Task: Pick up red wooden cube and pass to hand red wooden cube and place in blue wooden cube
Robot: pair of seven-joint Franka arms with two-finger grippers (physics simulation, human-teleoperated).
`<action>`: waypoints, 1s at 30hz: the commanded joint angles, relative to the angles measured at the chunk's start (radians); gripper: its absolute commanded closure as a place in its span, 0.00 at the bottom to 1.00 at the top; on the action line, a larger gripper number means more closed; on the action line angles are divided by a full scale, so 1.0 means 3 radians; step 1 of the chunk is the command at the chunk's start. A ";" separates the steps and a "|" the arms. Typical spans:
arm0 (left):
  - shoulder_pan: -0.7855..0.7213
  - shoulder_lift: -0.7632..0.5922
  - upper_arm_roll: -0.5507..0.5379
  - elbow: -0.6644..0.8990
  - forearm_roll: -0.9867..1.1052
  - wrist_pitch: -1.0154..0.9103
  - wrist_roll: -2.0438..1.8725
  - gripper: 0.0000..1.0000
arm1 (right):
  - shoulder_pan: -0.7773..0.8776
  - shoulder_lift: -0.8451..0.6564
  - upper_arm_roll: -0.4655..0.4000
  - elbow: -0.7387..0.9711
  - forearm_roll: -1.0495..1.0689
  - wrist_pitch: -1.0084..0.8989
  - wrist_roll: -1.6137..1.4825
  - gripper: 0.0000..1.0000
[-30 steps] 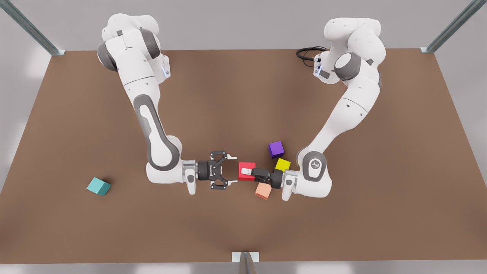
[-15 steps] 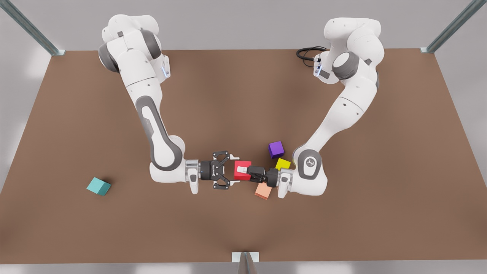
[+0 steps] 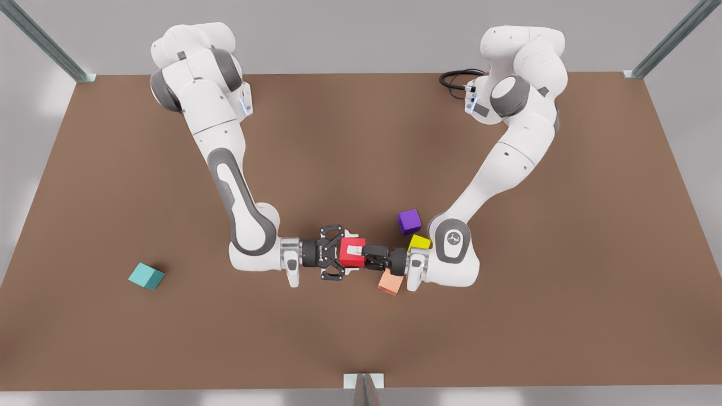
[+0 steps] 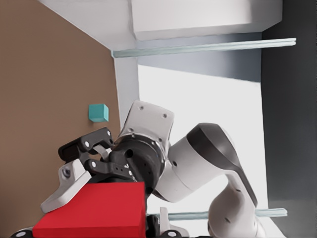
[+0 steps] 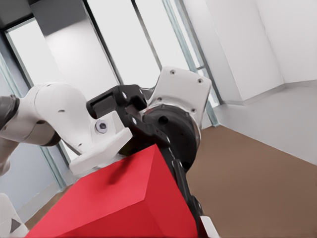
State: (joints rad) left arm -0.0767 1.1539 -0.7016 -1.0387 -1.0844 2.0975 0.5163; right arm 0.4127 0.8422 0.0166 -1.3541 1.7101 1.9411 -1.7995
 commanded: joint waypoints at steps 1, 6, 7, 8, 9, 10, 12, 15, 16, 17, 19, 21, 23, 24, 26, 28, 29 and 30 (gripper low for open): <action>0.0000 -0.0006 -0.0003 0.0001 -0.0001 0.0003 0.0145 0.00 | 0.0000 0.0000 0.0001 0.0004 0.0001 -0.0002 -0.0046 0.14; 0.0021 -0.0022 -0.0003 0.0001 -0.0001 -0.0002 0.0140 0.00 | -0.0010 0.0000 0.0001 -0.0001 0.0001 -0.0007 -0.0046 0.50; 0.0026 -0.0027 -0.0003 0.0001 0.0005 -0.0012 0.0140 0.00 | -0.0016 0.0000 0.0001 -0.0012 0.0001 -0.0012 -0.0046 0.50; 0.0026 -0.0027 -0.0003 0.0001 0.0005 -0.0022 0.0140 0.00 | -0.0021 0.0000 0.0001 -0.0017 0.0001 -0.0017 -0.0046 0.50; 0.0031 -0.0027 0.0002 0.0001 0.0005 -0.0022 0.0145 0.00 | -0.0021 0.0000 0.0001 -0.0022 0.0001 -0.0017 -0.0046 0.50; 0.0082 -0.0027 0.0002 0.0001 0.0020 -0.0048 0.0150 0.00 | -0.0026 0.0000 0.0001 -0.0022 0.0001 -0.0022 -0.0046 0.50; 0.0255 -0.0052 0.0002 -0.0025 0.0056 -0.0191 0.0150 0.00 | -0.0046 -0.0005 0.0001 -0.0017 -0.0009 -0.0038 -0.0051 0.50; 0.0619 -0.0109 0.0002 -0.0030 0.0332 -0.0544 -0.0033 0.00 | -0.0113 -0.0010 -0.0004 -0.0027 -0.0055 -0.0063 -0.0066 0.50; 0.0690 -0.0144 -0.0003 -0.0030 0.0403 -0.0615 -0.0131 0.00 | -0.0174 -0.0016 -0.0009 -0.0027 -0.0116 -0.0124 -0.0081 0.50; 0.0706 -0.0160 -0.0003 -0.0030 0.0414 -0.0621 -0.0182 0.00 | -0.0246 -0.0026 -0.0009 -0.0027 -0.0198 -0.0211 -0.0132 0.50; 0.0726 -0.0216 0.0002 -0.0030 0.0541 -0.0626 -0.0269 0.00 | -0.0358 -0.0036 -0.0030 -0.0032 -0.0372 -0.0334 -0.0138 0.50; 0.0935 -0.0450 -0.0008 0.0072 0.1623 -0.1243 -0.0948 0.00 | -0.0649 -0.0102 -0.0035 -0.0007 -0.1193 -0.0503 -0.0066 0.50; 0.1150 -0.1028 -0.0003 0.0103 0.3106 -0.2388 -0.1643 0.00 | -0.0951 -0.0240 -0.0035 0.0126 -0.2375 -0.0615 0.0383 0.50; 0.1181 -0.1253 -0.0013 0.0108 0.3576 -0.2487 -0.1751 0.00 | -0.1017 -0.0241 -0.0040 0.0162 -0.2596 -0.0621 0.0460 0.50; 0.1191 -0.1857 -0.0074 0.0098 0.4499 -0.3156 -0.1757 0.00 | -0.1217 -0.0424 -0.0045 0.0122 -0.3428 -0.0641 0.0532 0.50; 0.0948 -0.2270 0.0643 -0.0116 0.4311 -0.3193 -0.1670 0.00 | -0.1345 -0.0660 -0.0086 -0.0037 -0.4437 -0.0656 0.1069 0.50; 0.0109 -0.2991 0.2122 -0.1040 0.3401 -0.2550 -0.1542 0.00 | -0.1345 -0.0726 -0.0106 -0.0093 -0.4784 -0.0646 0.1319 0.50; -0.0123 -0.3074 0.2339 -0.1298 0.3404 -0.2334 -0.1537 0.00 | -0.1350 -0.0767 -0.0157 -0.0119 -0.5122 -0.0631 0.1483 0.50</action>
State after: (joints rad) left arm -0.0341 0.2997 -0.1327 -1.3430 -0.0226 1.4262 0.2986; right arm 0.0124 0.6257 -0.0294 -1.3802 0.4867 1.7724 -1.7015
